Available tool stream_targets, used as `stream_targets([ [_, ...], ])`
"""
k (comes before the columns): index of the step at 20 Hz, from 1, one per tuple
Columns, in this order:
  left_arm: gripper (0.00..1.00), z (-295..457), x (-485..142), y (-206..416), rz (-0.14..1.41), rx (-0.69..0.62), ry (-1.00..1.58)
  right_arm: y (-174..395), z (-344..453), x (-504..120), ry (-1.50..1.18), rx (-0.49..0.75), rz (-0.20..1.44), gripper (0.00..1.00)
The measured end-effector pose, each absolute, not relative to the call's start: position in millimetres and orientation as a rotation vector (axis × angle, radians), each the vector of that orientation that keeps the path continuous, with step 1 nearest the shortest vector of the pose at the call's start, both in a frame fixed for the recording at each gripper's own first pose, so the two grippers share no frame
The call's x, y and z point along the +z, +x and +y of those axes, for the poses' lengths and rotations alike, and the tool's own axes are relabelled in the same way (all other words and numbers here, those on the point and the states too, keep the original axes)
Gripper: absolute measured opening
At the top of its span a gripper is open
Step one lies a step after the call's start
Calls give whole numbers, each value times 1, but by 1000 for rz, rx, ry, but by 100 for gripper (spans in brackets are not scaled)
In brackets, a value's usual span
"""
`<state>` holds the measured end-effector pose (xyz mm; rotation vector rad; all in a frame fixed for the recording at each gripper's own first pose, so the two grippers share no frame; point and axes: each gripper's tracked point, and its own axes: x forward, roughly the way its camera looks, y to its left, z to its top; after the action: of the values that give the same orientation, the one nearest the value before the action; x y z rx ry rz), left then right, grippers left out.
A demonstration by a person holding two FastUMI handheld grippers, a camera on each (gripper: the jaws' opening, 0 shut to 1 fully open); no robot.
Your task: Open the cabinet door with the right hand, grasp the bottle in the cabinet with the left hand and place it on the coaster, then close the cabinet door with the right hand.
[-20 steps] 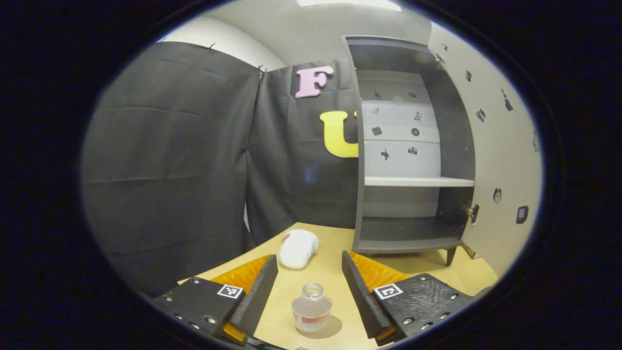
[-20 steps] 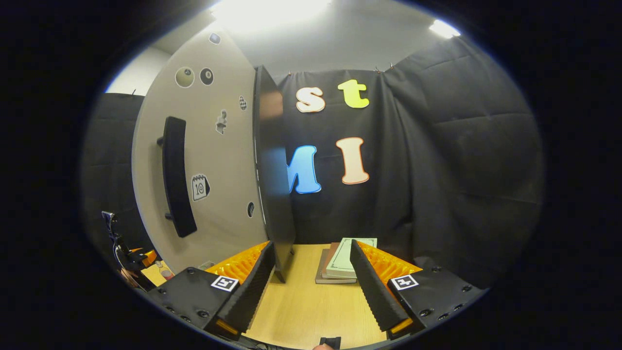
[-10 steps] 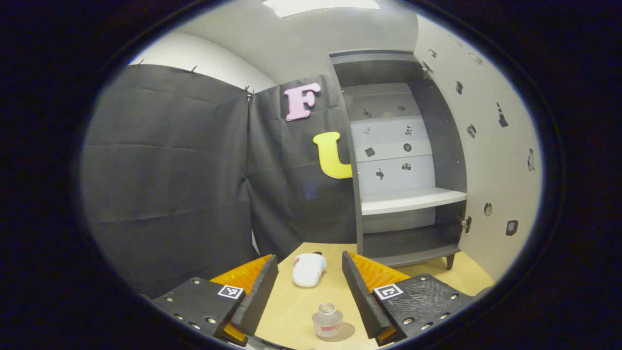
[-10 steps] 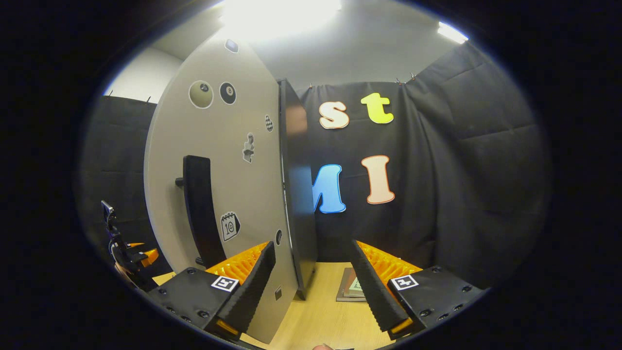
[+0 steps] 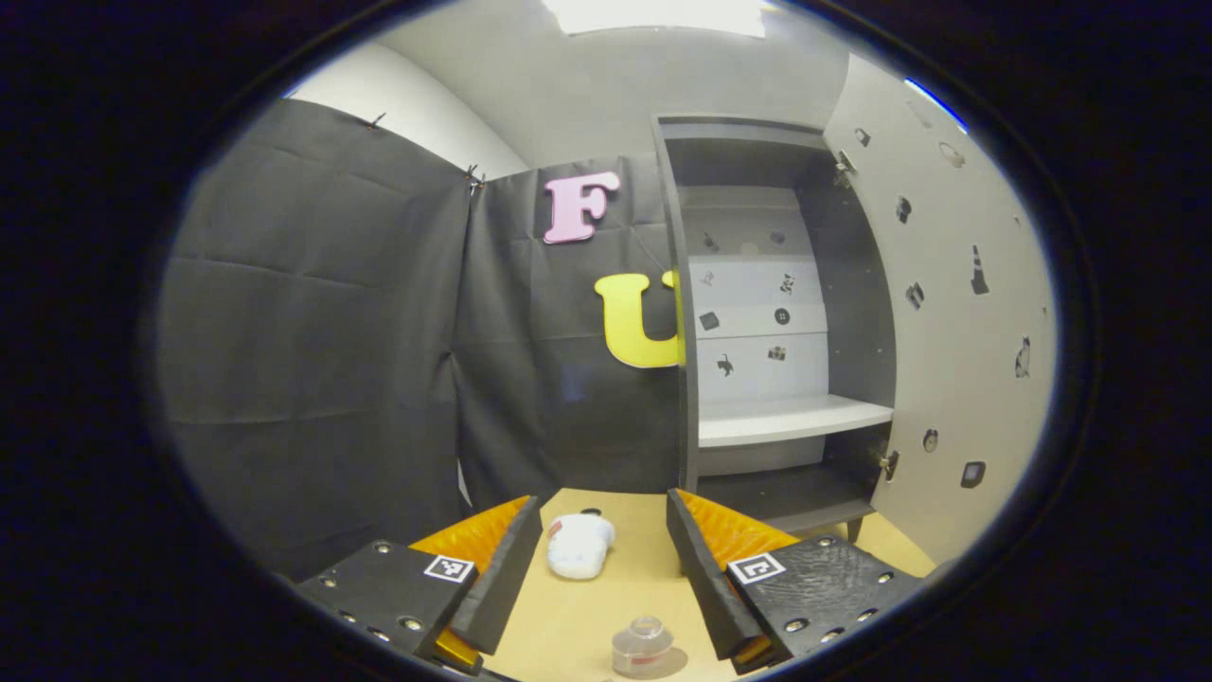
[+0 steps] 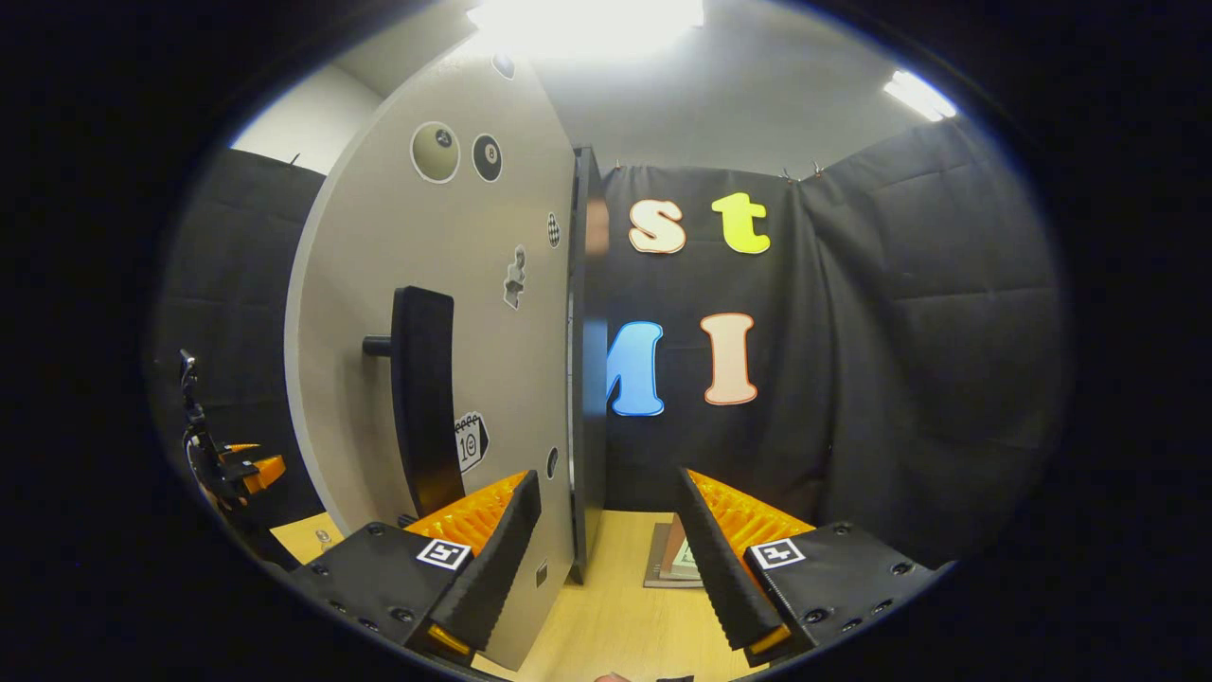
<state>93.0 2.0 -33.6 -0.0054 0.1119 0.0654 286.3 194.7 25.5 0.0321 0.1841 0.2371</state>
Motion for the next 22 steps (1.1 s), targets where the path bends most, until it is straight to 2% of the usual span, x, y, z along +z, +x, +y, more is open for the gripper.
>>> stream_targets([
  [1,79,6,-34,96,114,59,-8,281,202,26,32,237,185,92],
  [2,79,12,-35,98,112,51,-12,277,209,26,31,239,186,88],
  [6,79,26,-39,104,106,28,-40,270,244,28,26,271,191,89],
  [8,79,37,-39,101,105,22,-53,273,256,28,14,271,193,92],
  [9,79,42,-40,101,106,22,-57,275,262,28,14,270,194,89],
  [14,79,77,-50,100,119,39,-58,283,297,23,35,303,212,89],
  [15,79,84,-52,99,121,44,-58,286,304,21,33,309,215,92],
  [16,79,91,-54,97,121,50,-60,289,309,20,31,312,217,89],
  [18,79,104,-56,95,124,58,-65,295,320,17,38,316,220,92],
  [19,79,109,-57,95,125,61,-67,298,328,14,49,322,224,89],
  [20,78,114,-61,95,128,67,-66,301,334,11,65,330,229,92],
  [22,79,126,-65,94,135,79,-60,306,348,7,98,347,238,89],
])
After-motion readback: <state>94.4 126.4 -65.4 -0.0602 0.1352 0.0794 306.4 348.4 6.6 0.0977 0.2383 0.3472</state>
